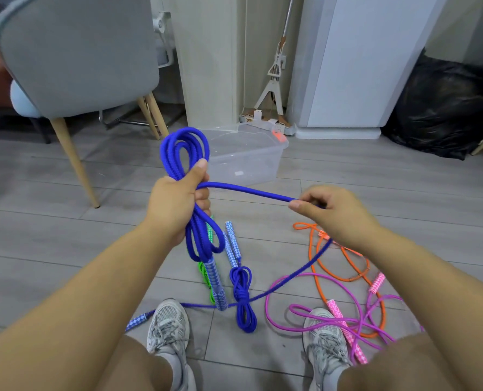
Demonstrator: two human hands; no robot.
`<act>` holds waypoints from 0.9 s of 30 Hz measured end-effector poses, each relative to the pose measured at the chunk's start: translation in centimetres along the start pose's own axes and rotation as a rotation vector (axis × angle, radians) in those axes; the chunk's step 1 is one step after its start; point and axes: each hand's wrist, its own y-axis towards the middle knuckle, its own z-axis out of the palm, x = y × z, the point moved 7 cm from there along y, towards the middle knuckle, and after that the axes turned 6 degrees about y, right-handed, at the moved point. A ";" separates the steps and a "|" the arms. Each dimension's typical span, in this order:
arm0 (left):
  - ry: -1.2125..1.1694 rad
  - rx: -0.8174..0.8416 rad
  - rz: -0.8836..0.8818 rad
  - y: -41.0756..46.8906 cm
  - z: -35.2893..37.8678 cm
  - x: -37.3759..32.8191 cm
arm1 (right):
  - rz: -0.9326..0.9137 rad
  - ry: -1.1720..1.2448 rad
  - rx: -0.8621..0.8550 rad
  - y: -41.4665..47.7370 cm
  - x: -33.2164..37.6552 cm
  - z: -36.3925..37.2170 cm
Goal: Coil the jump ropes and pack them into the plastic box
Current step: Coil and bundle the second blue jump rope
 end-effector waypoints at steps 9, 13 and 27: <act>0.031 0.025 0.080 0.2 -0.4 -0.4 | -0.131 0.021 0.005 -1.2 0.5 0.1; 0.079 0.076 0.063 0.2 0.9 0.5 | -0.132 0.253 -0.153 -0.3 2.1 0.3; 0.185 0.061 0.143 -0.5 4.2 0.5 | -0.152 0.095 -0.059 0.3 5.8 3.8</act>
